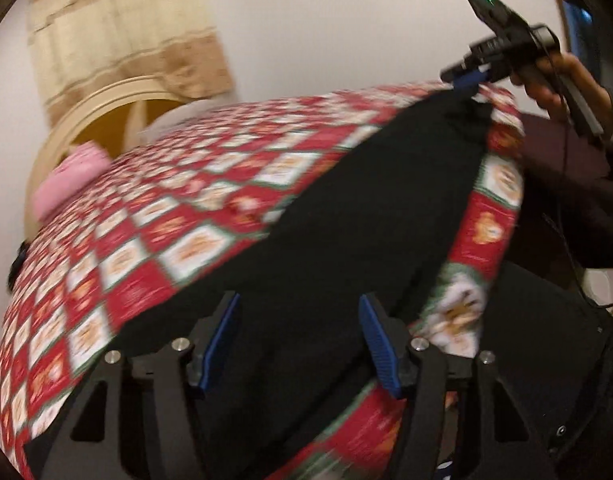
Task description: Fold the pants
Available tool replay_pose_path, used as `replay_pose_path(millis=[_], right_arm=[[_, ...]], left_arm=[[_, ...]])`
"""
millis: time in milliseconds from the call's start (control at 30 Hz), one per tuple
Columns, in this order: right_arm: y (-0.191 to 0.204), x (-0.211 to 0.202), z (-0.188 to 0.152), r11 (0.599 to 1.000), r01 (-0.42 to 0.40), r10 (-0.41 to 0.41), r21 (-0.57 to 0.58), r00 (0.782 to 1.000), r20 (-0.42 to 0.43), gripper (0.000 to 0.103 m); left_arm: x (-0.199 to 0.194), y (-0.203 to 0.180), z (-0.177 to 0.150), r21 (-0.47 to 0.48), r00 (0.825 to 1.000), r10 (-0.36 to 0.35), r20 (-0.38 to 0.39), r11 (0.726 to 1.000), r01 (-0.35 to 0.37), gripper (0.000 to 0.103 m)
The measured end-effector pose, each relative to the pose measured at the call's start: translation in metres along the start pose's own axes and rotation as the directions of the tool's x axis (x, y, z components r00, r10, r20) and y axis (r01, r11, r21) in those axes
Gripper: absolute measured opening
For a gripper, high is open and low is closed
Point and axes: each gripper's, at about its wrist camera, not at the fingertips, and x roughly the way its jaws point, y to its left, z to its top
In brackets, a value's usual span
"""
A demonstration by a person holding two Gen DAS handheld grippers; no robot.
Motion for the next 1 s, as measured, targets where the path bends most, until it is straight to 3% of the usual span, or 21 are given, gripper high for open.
replay_pose_path(millis=[100, 433, 667, 767, 833, 900, 1000], right_arm=[[-0.036, -0.016, -0.014, 0.997, 0.028, -0.029, 0.069, 0.999, 0.014, 0.058], [-0.109, -0.038, -0.023, 0.959, 0.092, -0.118, 0.270, 0.990, 0.080, 0.058], [-0.121, -0.031, -0.015, 0.944, -0.012, -0.029, 0.330, 0.993, 0.117, 0.058], [-0.110, -0.032, -0.013, 0.950, -0.029, -0.012, 0.312, 0.992, 0.127, 0.057], [-0.104, -0.029, -0.011, 0.956, -0.007, -0.029, 0.294, 0.993, 0.118, 0.046], [-0.102, -0.023, -0.010, 0.956, 0.030, -0.059, 0.293, 0.994, 0.089, 0.019], [-0.102, -0.015, -0.007, 0.959, 0.049, -0.072, 0.278, 0.995, 0.075, 0.006]], left_arm=[[0.015, -0.011, 0.004, 0.012, 0.999, -0.040, -0.030, 0.999, 0.041, 0.063], [0.036, -0.036, 0.003, 0.117, 0.995, 0.000, -0.095, 0.993, 0.012, 0.061], [0.041, -0.034, 0.010, 0.075, 0.992, -0.037, -0.118, 0.996, 0.046, 0.029], [0.041, -0.037, 0.010, 0.075, 0.991, -0.043, -0.128, 0.996, 0.052, 0.023], [0.043, -0.034, 0.010, 0.050, 0.988, -0.068, -0.139, 0.996, 0.075, 0.019], [0.045, -0.030, 0.011, 0.027, 0.987, -0.080, -0.142, 0.996, 0.084, 0.011], [0.044, -0.021, 0.012, -0.035, 0.983, -0.129, -0.131, 0.991, 0.126, 0.005]])
